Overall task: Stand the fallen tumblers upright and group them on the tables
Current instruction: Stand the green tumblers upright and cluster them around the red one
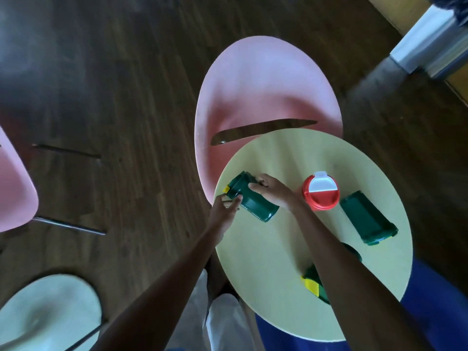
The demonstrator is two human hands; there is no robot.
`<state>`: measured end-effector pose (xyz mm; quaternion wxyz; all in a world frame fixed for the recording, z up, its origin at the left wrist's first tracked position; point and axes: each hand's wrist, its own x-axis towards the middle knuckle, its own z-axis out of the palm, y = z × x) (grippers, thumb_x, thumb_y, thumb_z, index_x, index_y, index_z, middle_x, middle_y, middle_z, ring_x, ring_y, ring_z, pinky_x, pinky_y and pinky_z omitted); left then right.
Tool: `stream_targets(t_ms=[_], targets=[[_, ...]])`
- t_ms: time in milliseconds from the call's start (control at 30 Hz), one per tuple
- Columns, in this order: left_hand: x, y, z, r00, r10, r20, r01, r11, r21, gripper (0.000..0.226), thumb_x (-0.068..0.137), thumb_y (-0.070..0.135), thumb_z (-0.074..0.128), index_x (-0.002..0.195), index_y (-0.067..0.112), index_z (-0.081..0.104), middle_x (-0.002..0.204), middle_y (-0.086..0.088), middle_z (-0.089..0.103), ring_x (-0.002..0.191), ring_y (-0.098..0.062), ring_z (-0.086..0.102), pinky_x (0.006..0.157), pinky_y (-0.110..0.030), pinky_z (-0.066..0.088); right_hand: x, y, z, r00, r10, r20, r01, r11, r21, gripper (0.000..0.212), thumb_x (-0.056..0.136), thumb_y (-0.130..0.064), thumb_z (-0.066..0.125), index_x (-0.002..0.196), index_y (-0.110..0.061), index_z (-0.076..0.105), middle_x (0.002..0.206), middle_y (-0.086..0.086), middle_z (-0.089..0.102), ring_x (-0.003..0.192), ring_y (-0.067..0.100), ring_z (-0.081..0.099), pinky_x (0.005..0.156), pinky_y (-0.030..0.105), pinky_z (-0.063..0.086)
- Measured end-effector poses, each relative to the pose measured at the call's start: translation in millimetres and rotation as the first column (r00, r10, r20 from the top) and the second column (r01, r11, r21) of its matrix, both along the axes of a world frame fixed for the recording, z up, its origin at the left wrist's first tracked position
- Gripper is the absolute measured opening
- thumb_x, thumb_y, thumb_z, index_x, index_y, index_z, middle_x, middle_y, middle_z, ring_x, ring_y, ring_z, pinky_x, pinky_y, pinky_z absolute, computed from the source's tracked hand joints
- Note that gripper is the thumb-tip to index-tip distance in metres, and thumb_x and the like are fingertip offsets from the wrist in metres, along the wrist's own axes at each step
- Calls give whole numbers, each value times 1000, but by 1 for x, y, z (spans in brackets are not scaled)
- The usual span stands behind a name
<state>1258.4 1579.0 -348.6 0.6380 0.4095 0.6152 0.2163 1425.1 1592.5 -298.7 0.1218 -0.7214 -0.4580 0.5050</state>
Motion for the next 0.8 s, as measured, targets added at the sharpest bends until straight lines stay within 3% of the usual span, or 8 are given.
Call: stream_targets(t_ms=[67, 233, 400, 433, 567, 667, 800], targets=[[2, 2, -1, 999, 16, 50, -16, 1000, -2, 22, 86, 37, 65, 94, 31, 46, 108, -5, 64, 100, -20, 65, 89, -41, 52, 1, 0, -4, 1000, -8, -24, 8, 1000, 2, 44, 90, -40, 56, 129, -20, 48, 124, 3, 58, 108, 20, 58, 95, 38, 47], [-1, 13, 3, 998, -17, 61, 13, 998, 54, 27, 83, 37, 69, 100, 30, 49, 109, -2, 63, 103, -16, 63, 90, -40, 52, 3, -8, -10, 990, -112, -83, 117, 992, 55, 56, 81, -42, 65, 130, -22, 46, 124, 3, 59, 110, 19, 58, 98, 42, 48], [-9, 29, 24, 981, -165, 105, 137, 963, 233, 43, 83, 19, 70, 121, 17, 50, 111, 5, 60, 92, 4, 61, 73, -10, 50, 3, -21, -3, 953, -226, -204, 265, 945, 192, 71, 79, -20, 73, 140, -22, 37, 121, -1, 54, 113, 19, 56, 96, 37, 49], [-11, 33, 26, 972, -206, 109, 173, 951, 258, 50, 82, 16, 72, 125, 16, 48, 113, 6, 59, 95, 4, 61, 75, -11, 50, 3, -25, -2, 944, -235, -230, 284, 935, 212, 74, 77, -18, 75, 140, -22, 37, 122, -1, 54, 114, 18, 55, 96, 37, 48], [-14, 41, 32, 942, -325, 79, 284, 901, 327, 65, 73, 20, 79, 128, 23, 45, 125, 3, 58, 115, -17, 58, 95, -35, 50, 2, -38, -4, 919, -275, -282, 352, 895, 274, 76, 74, -6, 76, 137, -21, 36, 126, -1, 53, 119, 16, 53, 94, 33, 49], [-11, 41, 38, 920, -392, 13, 355, 846, 397, 62, 75, 13, 78, 126, 26, 44, 122, 14, 56, 116, -9, 56, 98, -34, 47, 0, -47, -5, 895, -317, -314, 410, 862, 298, 74, 74, 0, 73, 135, -21, 36, 125, 0, 54, 121, 19, 54, 92, 36, 52], [-11, 36, 36, 901, -433, -27, 404, 815, 415, 71, 76, 17, 78, 136, 22, 39, 132, 8, 52, 123, -13, 52, 95, -36, 49, -6, -55, -7, 882, -336, -330, 439, 842, 314, 77, 70, -4, 73, 134, -23, 35, 127, 2, 53, 124, 22, 52, 99, 41, 50]])
